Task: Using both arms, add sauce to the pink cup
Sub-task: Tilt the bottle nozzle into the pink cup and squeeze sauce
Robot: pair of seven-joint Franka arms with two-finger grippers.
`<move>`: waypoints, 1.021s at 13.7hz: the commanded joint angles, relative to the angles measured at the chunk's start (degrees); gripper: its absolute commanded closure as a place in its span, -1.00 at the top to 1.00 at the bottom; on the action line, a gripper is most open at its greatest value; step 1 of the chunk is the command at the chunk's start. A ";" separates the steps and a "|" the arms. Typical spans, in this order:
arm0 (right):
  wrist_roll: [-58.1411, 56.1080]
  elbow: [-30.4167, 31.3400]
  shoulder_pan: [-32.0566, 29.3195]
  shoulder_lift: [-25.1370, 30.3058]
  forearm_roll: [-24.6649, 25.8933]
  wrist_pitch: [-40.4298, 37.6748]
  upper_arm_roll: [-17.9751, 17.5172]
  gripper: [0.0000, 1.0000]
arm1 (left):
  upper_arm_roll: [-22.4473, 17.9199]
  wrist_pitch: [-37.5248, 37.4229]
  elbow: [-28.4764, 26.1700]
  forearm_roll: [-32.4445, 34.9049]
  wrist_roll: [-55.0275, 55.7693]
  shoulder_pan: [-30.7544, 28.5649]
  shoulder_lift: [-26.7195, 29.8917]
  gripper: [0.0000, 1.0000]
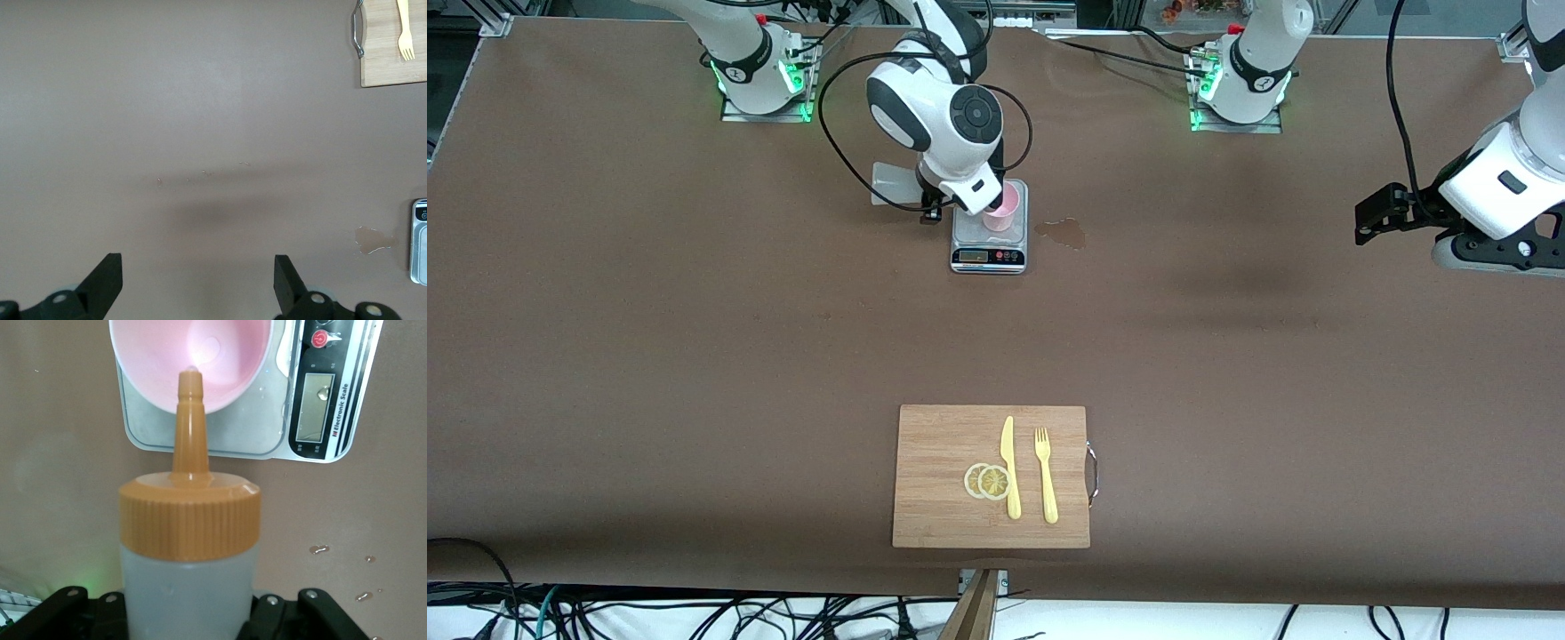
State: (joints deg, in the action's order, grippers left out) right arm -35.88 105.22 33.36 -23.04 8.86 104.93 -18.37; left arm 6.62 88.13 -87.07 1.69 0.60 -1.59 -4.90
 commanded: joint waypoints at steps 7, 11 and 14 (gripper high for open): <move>-2.17 -0.63 -2.59 2.12 -8.49 -1.05 0.00 -0.73 | -0.03 -1.21 1.37 -0.37 -1.39 -0.26 -0.37 1.00; -7.26 0.59 -6.46 4.31 -13.85 -0.87 -0.09 -0.72 | -0.12 -1.21 1.37 -0.38 -1.47 -0.26 -0.29 1.00; -14.02 1.73 -10.76 7.12 -19.38 -0.96 -0.09 -0.72 | -0.03 -1.21 1.37 -0.38 -1.39 -0.26 -0.37 1.00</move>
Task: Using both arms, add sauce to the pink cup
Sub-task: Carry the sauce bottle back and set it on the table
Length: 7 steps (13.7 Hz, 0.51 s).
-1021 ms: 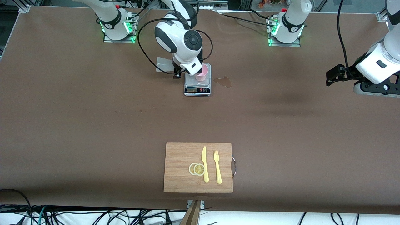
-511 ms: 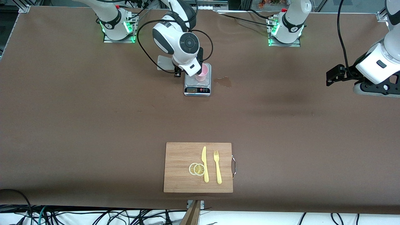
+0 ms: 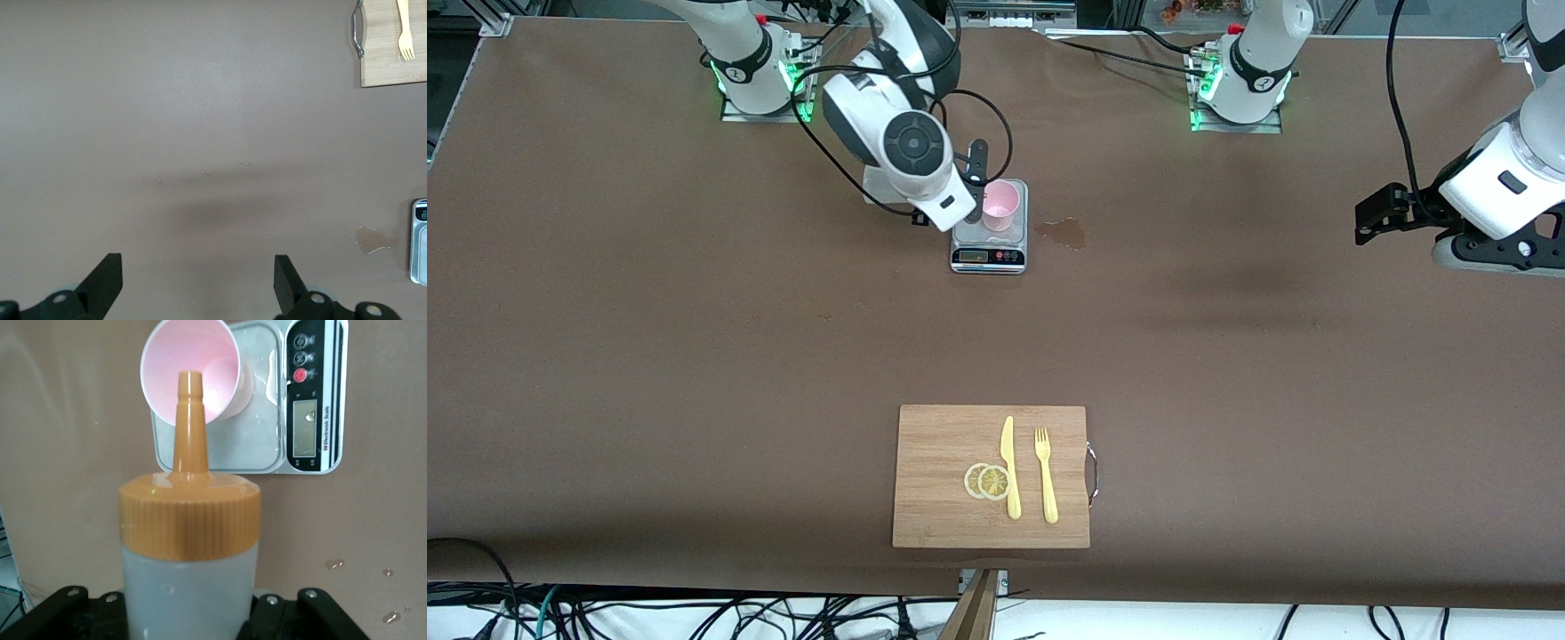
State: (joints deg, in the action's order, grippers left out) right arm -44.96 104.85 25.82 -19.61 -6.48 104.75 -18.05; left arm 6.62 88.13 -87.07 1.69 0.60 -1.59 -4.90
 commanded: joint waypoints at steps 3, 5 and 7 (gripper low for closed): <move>-14.17 2.38 -9.19 5.72 -10.03 -1.91 -0.41 -0.72 | -0.12 -1.20 1.37 -0.29 -1.39 -0.26 -0.28 1.00; -20.75 2.38 -13.84 5.89 -14.15 -2.18 -0.41 -0.72 | -0.03 -1.20 1.37 -0.38 -1.39 -0.26 -0.29 1.00; -27.96 2.38 -18.85 5.98 -19.25 -2.18 -0.32 -0.72 | -0.03 -1.20 1.37 -0.29 -1.39 -0.26 -0.28 1.00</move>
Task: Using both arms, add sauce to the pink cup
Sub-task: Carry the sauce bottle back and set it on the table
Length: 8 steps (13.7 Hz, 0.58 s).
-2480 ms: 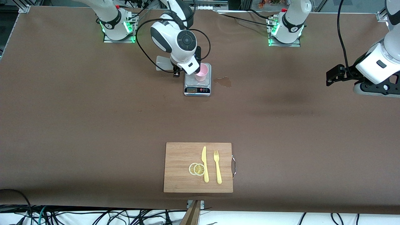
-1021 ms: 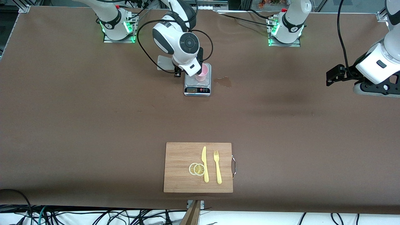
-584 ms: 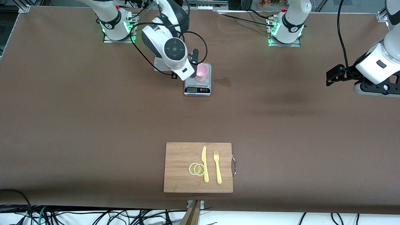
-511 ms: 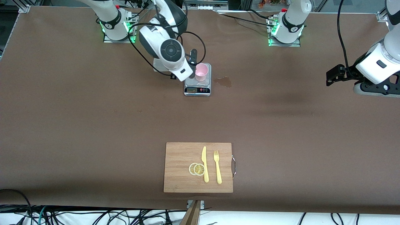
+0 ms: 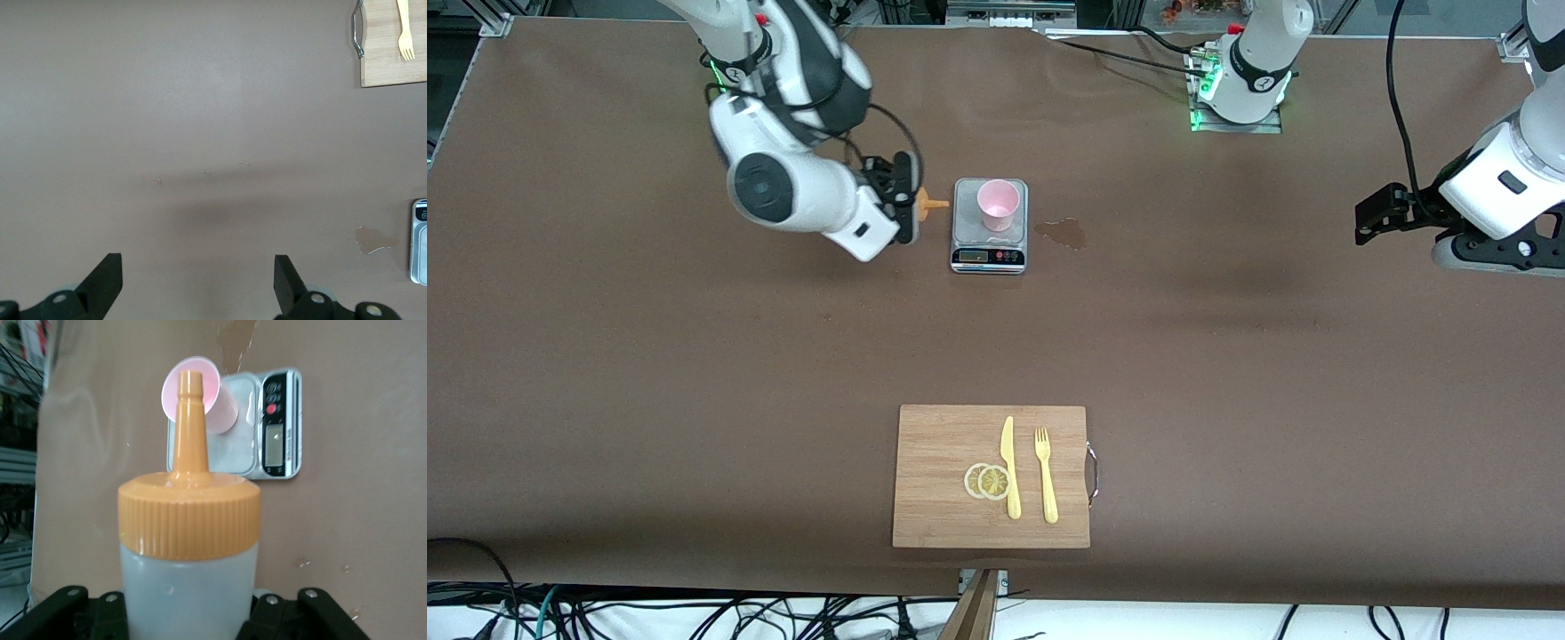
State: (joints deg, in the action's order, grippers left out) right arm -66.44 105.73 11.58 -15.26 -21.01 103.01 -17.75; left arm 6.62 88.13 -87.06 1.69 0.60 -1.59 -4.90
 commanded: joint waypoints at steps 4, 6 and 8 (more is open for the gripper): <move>-25.01 1.49 -15.06 -0.02 -13.08 -3.68 -0.27 -0.71 | -0.12 -1.20 1.37 -0.29 -1.39 -0.26 -0.28 1.00; -34.50 1.49 -20.78 -1.69 -14.84 -7.46 -0.27 -0.71 | -0.03 -1.20 1.37 -0.29 -1.39 -0.26 -0.37 1.00; -45.30 1.41 -24.57 -5.11 -16.34 -9.22 1.39 -0.71 | -0.12 -1.20 1.37 -0.37 -1.39 -0.26 -0.29 1.00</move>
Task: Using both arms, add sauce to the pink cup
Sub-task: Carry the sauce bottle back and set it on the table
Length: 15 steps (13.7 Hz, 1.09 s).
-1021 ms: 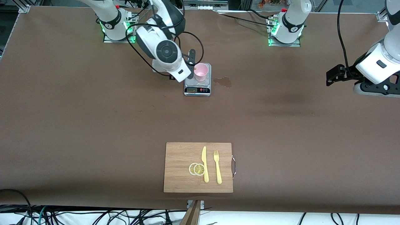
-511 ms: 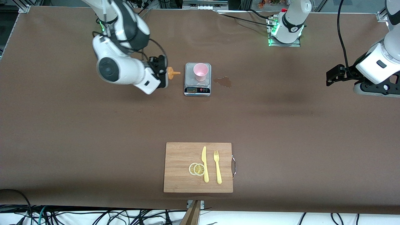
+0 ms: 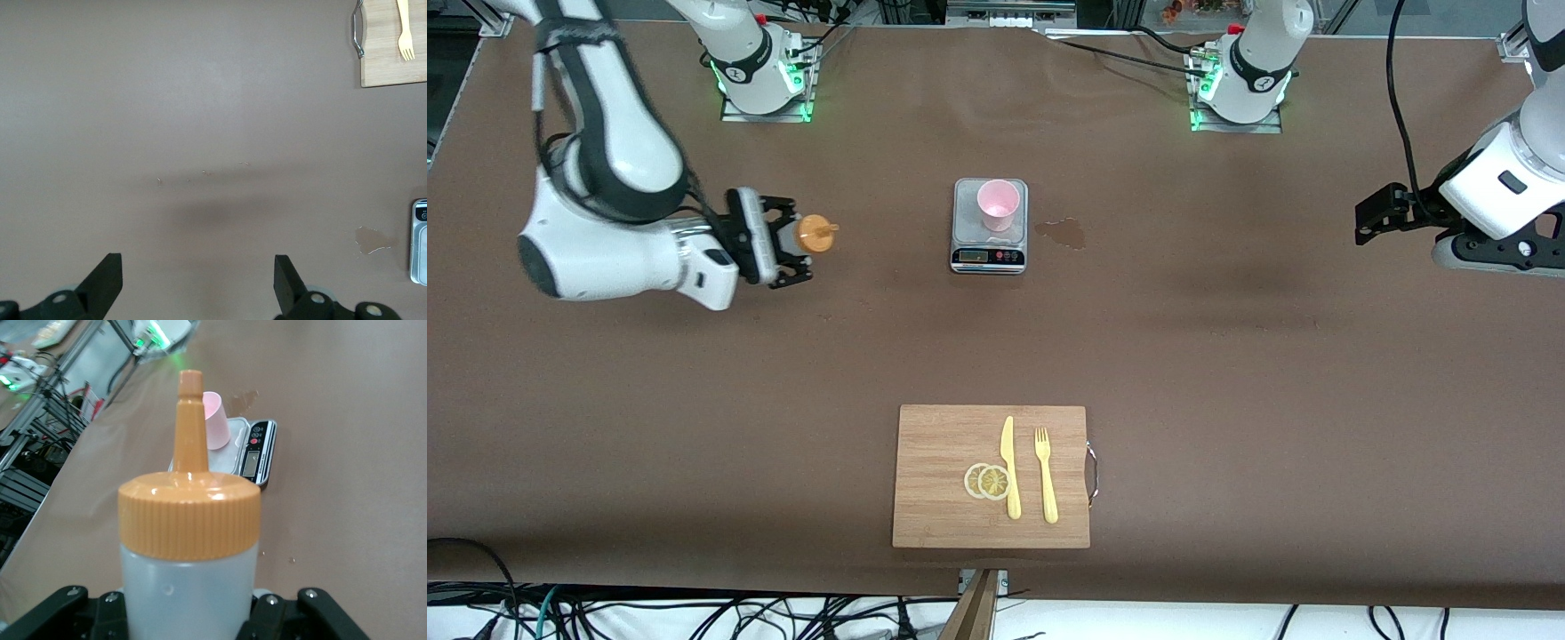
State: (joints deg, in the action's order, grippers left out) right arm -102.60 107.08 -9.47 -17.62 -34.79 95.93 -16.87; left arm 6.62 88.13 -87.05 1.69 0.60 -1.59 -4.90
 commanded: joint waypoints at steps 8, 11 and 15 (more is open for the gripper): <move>-38.27 -0.29 -12.76 -19.45 -3.53 -8.04 3.60 -0.70 | -0.03 -1.20 1.36 -0.38 -1.39 -0.25 -0.37 1.00; -40.13 -0.29 -13.29 -22.53 -6.24 -9.88 3.60 -0.66 | -0.12 -1.20 1.36 -0.38 -1.39 -0.25 -0.37 1.00; -43.29 -0.47 -13.56 -26.58 -8.54 -9.97 3.42 -0.53 | -0.03 -1.29 1.36 -0.38 -1.39 -0.25 -0.29 1.00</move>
State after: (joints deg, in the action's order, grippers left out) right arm -144.46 107.71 -22.21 -42.38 -41.59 87.60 -12.75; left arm 6.62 87.97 -87.03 1.69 0.60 -1.60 -4.90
